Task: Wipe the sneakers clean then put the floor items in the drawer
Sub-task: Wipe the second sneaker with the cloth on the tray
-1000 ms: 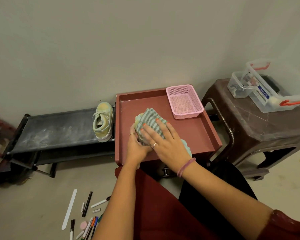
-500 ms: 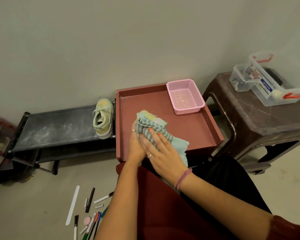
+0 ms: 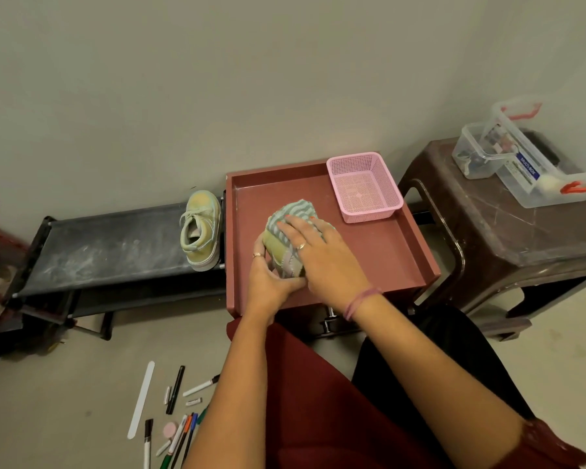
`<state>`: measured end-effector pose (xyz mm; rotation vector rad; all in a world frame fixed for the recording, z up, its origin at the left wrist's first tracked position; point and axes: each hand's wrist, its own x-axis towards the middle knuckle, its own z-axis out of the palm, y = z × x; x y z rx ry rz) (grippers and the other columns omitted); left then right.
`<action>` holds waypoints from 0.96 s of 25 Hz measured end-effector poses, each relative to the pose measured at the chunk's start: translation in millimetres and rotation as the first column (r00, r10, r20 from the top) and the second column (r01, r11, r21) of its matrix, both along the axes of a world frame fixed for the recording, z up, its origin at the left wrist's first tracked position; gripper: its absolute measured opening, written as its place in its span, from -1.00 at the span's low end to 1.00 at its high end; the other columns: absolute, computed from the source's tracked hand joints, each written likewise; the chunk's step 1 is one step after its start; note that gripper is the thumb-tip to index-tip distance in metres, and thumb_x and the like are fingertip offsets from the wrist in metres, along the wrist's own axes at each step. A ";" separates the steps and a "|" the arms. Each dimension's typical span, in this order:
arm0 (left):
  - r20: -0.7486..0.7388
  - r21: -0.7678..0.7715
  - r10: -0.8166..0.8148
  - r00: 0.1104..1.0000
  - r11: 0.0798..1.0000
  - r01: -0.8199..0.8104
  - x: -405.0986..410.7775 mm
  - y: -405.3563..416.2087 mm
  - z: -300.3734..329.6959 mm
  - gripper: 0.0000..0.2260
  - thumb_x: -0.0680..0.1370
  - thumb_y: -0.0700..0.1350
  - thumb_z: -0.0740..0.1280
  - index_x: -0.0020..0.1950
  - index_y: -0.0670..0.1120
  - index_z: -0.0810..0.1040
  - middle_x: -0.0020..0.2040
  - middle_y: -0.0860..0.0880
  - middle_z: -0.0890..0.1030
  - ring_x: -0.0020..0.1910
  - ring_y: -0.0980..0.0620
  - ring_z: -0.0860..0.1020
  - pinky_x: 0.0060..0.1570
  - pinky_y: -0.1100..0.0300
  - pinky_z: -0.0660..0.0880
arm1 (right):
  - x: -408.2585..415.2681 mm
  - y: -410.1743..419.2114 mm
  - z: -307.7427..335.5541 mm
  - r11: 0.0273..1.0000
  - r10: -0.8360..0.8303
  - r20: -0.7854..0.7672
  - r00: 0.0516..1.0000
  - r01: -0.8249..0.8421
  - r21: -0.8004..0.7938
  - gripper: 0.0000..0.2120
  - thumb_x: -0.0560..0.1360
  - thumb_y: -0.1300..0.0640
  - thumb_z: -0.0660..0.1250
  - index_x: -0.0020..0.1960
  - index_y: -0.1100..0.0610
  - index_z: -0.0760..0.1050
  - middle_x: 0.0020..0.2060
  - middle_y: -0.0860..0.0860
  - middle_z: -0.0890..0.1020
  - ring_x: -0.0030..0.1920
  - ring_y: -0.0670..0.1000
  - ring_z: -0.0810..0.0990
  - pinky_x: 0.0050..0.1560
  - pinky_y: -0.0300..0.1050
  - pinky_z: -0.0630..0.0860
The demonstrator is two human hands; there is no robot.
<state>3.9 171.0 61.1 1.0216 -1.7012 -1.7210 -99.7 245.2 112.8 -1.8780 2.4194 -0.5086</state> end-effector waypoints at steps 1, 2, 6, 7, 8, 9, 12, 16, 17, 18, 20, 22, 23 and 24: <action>0.011 -0.003 0.000 1.000 1.000 0.000 2.0 0.0 -0.9 -0.12 0.23 -0.51 0.49 0.40 0.06 0.26 0.14 0.10 0.57 0.05 0.23 0.59 0.02 0.08 0.59 | -10.3 -2.1 9.4 0.995 0.051 0.222 0.974 -0.068 0.067 -0.31 0.44 0.36 0.21 0.51 0.06 0.12 0.49 0.00 0.21 0.45 0.13 0.20 0.47 -0.01 0.14; 0.023 0.000 -0.001 1.000 1.000 0.001 5.4 0.7 -2.8 -0.12 0.24 -0.51 0.49 0.39 0.09 0.26 0.13 0.12 0.56 0.03 0.28 0.58 0.02 0.06 0.59 | -21.8 -3.8 14.1 0.980 0.079 0.412 0.908 -0.147 0.137 -0.24 0.40 0.44 0.21 0.52 0.05 0.10 0.49 0.00 0.19 0.47 0.08 0.18 0.47 -0.09 0.12; 0.039 0.017 -0.042 0.998 0.999 0.041 14.9 4.5 -6.6 -0.15 0.27 -0.57 0.43 0.37 0.06 0.25 0.11 0.04 0.56 -0.01 0.29 0.60 -0.05 0.26 0.56 | -34.0 -0.4 29.3 0.953 -0.048 0.712 0.700 -0.181 0.243 -0.18 0.37 0.51 0.07 0.53 -0.02 0.08 0.45 0.03 0.28 0.37 0.06 0.36 0.28 -0.13 0.42; 0.032 0.018 -0.047 0.998 0.999 0.047 14.1 4.7 -5.0 -0.15 0.26 -0.58 0.43 0.38 0.03 0.25 0.10 0.03 0.57 -0.01 0.26 0.60 -0.05 0.28 0.56 | -25.2 1.7 27.2 0.952 0.005 0.613 0.790 -0.190 0.238 -0.20 0.39 0.49 0.09 0.55 0.02 0.02 0.50 0.02 0.19 0.45 0.05 0.24 0.39 -0.18 0.28; 0.022 0.023 -0.046 0.999 0.999 0.045 12.8 5.9 -3.0 -0.15 0.26 -0.58 0.43 0.39 -0.01 0.25 0.10 0.02 0.57 0.00 0.25 0.60 -0.05 0.30 0.55 | -11.6 4.5 20.7 0.950 0.060 0.431 0.900 -0.183 0.251 -0.22 0.42 0.44 0.13 0.55 0.07 -0.03 0.53 0.03 0.07 0.51 0.06 0.10 0.48 -0.15 0.10; 0.005 0.022 -0.036 0.999 0.999 0.036 11.1 7.8 -0.5 -0.19 0.28 -0.58 0.42 0.38 -0.05 0.25 0.10 0.04 0.57 -0.01 0.30 0.60 -0.07 0.36 0.53 | 4.4 9.2 14.2 0.964 0.111 0.179 0.978 -0.149 0.219 -0.29 0.47 0.36 0.12 0.55 0.12 -0.05 0.54 0.04 0.02 0.52 0.11 0.02 0.51 -0.08 0.01; -0.005 -0.009 0.003 1.000 1.000 -0.004 10.3 11.1 6.7 -0.30 0.36 -0.55 0.38 0.33 -0.03 0.26 0.10 0.14 0.51 -0.04 0.45 0.55 -0.12 0.48 0.48 | 35.3 15.8 -4.0 0.990 0.124 -0.320 0.939 -0.096 0.102 -0.46 0.52 0.17 -0.03 0.50 0.14 0.16 0.50 0.08 0.20 0.45 0.24 0.23 0.41 0.11 0.25; -0.044 0.056 0.001 0.999 0.998 0.002 15.9 -0.5 -0.6 -0.15 0.25 -0.61 0.40 0.39 -0.02 0.27 0.13 -0.02 0.59 0.08 0.12 0.60 -0.04 0.24 0.57 | -14.0 -21.7 11.4 0.930 0.239 0.182 0.954 -0.279 0.241 -0.21 0.44 0.33 0.26 0.55 0.10 -0.05 0.54 0.04 0.04 0.51 0.11 0.05 0.50 0.02 0.07; -0.030 0.065 -0.001 1.000 0.998 0.003 18.9 -1.5 -0.8 -0.15 0.26 -0.60 0.41 0.40 -0.02 0.26 0.12 -0.03 0.58 0.07 0.12 0.60 -0.06 0.23 0.57 | -27.6 -26.6 12.7 0.902 0.225 0.403 0.887 -0.346 0.259 -0.16 0.40 0.42 0.23 0.56 0.09 -0.09 0.53 0.04 0.04 0.52 0.09 0.04 0.51 -0.01 0.06; -0.008 0.072 0.003 1.000 0.997 -0.002 22.5 -1.2 -1.1 -0.15 0.27 -0.59 0.41 0.40 0.01 0.26 0.11 -0.02 0.58 0.05 0.14 0.61 -0.07 0.21 0.59 | -37.3 -28.5 12.2 0.882 0.172 0.581 0.795 -0.387 0.269 -0.13 0.37 0.48 0.16 0.56 0.05 -0.09 0.52 0.04 0.10 0.50 0.09 0.11 0.49 0.00 0.14; 0.025 0.087 0.003 1.000 0.996 -0.005 28.2 1.3 -1.2 -0.16 0.30 -0.58 0.40 0.34 0.14 0.28 0.10 0.00 0.57 0.03 0.12 0.63 -0.06 0.10 0.62 | -42.1 -19.2 7.4 0.884 0.036 0.788 0.614 -0.387 0.261 -0.12 0.35 0.53 0.06 0.54 -0.05 -0.03 0.46 0.01 0.25 0.42 0.07 0.31 0.38 0.03 0.35; 0.036 0.067 -0.004 0.999 0.998 0.002 29.4 1.4 -1.8 -0.17 0.29 -0.59 0.39 0.29 0.18 0.29 0.09 -0.01 0.57 0.01 0.15 0.64 -0.07 0.11 0.62 | -32.4 -12.1 7.1 0.918 0.031 0.780 0.625 -0.327 0.225 -0.13 0.34 0.56 0.04 0.54 0.00 -0.01 0.49 -0.02 0.19 0.48 0.02 0.20 0.45 -0.05 0.22; 0.031 0.065 -0.018 0.999 0.998 0.015 27.5 1.1 -2.4 -0.17 0.29 -0.60 0.39 0.32 0.13 0.29 0.10 -0.02 0.57 -0.01 0.18 0.63 -0.08 0.15 0.61 | -24.7 -10.0 7.3 0.936 0.070 0.696 0.714 -0.288 0.201 -0.14 0.34 0.55 0.06 0.55 0.05 -0.02 0.52 -0.01 0.11 0.51 0.01 0.09 0.50 -0.10 0.08; 0.027 0.069 -0.019 0.999 0.997 0.017 25.6 1.3 -1.2 -0.18 0.28 -0.60 0.39 0.35 0.06 0.29 0.11 -0.03 0.57 -0.01 0.19 0.63 -0.08 0.17 0.60 | -14.9 -6.9 7.5 0.950 0.109 0.565 0.818 -0.252 0.182 -0.18 0.37 0.52 0.09 0.55 0.10 -0.02 0.53 0.01 0.07 0.53 0.03 0.02 0.51 -0.13 0.00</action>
